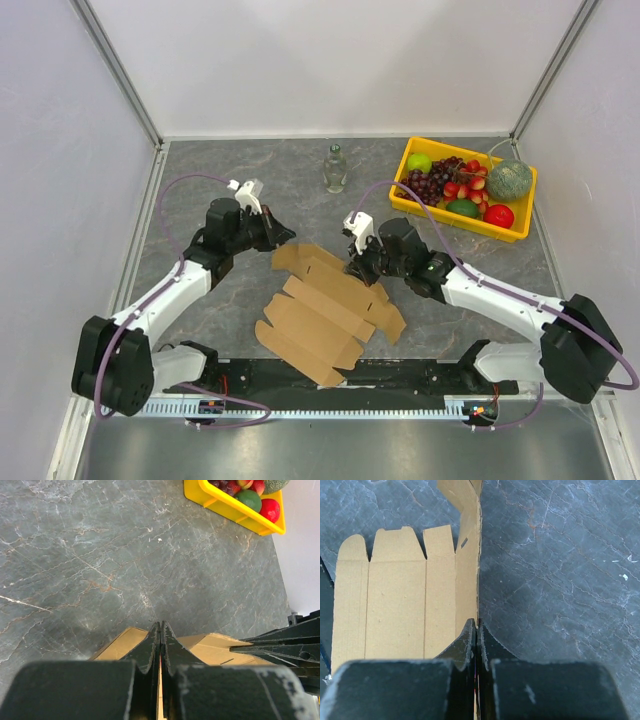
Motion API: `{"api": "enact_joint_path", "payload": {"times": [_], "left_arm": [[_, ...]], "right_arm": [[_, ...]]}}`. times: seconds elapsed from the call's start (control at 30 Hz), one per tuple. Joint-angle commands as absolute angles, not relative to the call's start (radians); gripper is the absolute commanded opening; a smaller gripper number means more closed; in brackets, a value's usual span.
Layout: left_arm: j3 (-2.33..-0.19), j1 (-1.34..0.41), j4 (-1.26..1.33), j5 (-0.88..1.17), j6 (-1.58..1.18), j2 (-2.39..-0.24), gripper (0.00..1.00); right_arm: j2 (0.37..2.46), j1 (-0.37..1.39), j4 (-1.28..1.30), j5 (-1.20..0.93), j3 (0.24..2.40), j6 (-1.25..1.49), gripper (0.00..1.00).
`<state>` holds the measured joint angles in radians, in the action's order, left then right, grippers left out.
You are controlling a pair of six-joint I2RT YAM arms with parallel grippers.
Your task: Fold the paper box
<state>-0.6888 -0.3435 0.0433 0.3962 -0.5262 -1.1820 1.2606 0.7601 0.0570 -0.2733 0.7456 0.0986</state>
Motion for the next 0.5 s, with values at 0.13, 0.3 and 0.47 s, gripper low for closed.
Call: {"api": "enact_joint_path", "payload": {"times": [0.13, 0.3, 0.47], "left_arm": [[-0.677, -0.351, 0.138, 0.500, -0.537, -1.215, 0.02], [-0.666, -0.377, 0.153, 0.541, -0.540, -1.210, 0.02], [-0.660, -0.385, 0.120, 0.542, -0.541, -1.183, 0.02]], "right_arm": [[1.213, 0.767, 0.008, -0.290, 0.741, 0.118, 0.00], [1.218, 0.769, 0.008, -0.267, 0.739, 0.127, 0.00], [1.232, 0.769, -0.026, -0.261, 0.741, 0.140, 0.00]]}}
